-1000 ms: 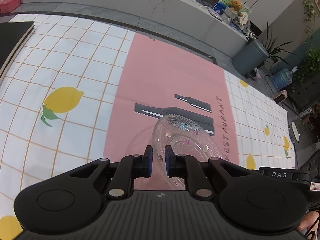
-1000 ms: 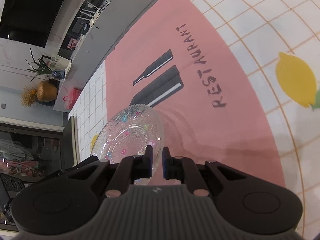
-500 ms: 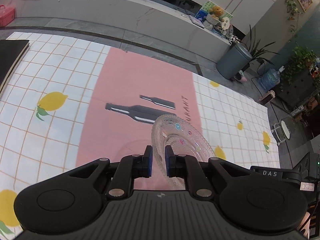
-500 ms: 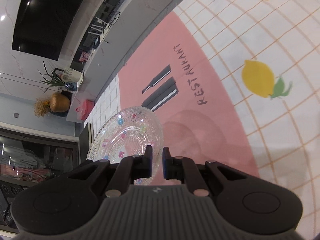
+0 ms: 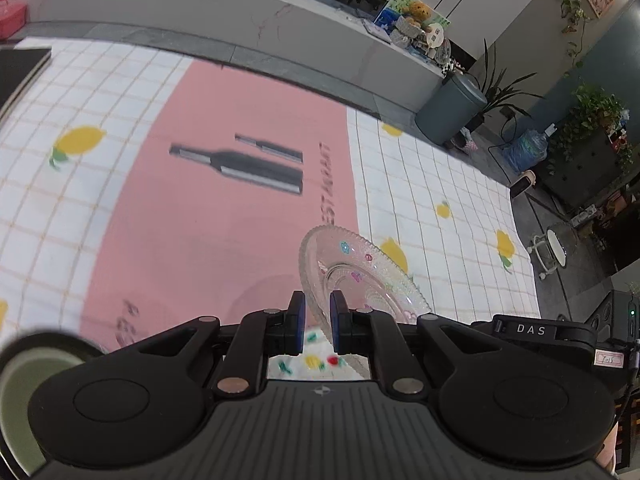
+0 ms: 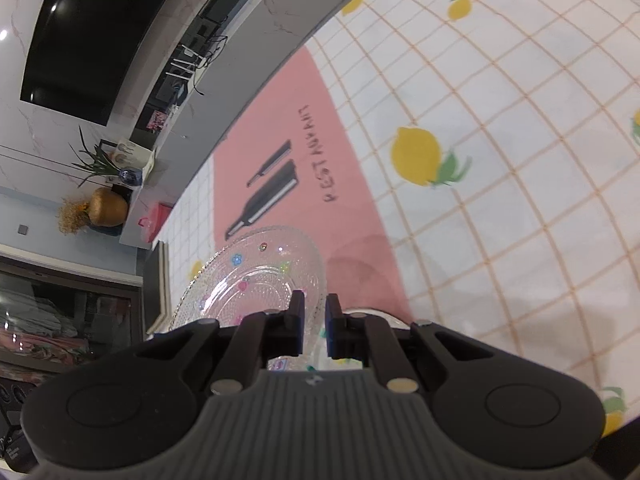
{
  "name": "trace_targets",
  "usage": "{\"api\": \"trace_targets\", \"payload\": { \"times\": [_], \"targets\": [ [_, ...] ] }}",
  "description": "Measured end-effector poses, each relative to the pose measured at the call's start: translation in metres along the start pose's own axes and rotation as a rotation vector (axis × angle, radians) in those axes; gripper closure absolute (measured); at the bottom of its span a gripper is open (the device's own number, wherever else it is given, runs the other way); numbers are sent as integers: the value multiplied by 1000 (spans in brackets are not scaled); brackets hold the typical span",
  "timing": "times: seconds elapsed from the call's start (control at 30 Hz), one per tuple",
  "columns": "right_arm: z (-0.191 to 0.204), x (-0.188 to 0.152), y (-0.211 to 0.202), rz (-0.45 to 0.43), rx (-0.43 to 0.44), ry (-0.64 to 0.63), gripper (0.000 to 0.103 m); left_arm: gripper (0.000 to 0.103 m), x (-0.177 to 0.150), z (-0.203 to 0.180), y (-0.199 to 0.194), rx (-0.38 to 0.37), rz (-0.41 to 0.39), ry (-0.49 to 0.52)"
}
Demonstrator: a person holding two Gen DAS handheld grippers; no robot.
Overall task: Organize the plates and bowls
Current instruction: 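Lift the glass plate with the left tool and lower it onto the plate stack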
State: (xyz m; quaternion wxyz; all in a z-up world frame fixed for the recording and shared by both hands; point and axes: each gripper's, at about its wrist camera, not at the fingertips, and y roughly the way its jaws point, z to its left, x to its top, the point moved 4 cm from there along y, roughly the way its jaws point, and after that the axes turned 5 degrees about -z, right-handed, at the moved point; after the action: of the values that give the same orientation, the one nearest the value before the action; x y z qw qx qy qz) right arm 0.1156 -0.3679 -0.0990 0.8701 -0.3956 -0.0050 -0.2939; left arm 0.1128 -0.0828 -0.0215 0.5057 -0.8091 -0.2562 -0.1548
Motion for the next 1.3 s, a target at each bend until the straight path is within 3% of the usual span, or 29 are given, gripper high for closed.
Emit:
{"api": "trace_targets", "payload": {
  "times": [0.57,1.3],
  "targets": [
    [-45,-32,-1,67,-100,-19,95,89,-69,3,16,46,87,-37],
    [-21,-59,9,45,-200,-279,93,88,-94,18,31,170,116,-7]
  ]
}}
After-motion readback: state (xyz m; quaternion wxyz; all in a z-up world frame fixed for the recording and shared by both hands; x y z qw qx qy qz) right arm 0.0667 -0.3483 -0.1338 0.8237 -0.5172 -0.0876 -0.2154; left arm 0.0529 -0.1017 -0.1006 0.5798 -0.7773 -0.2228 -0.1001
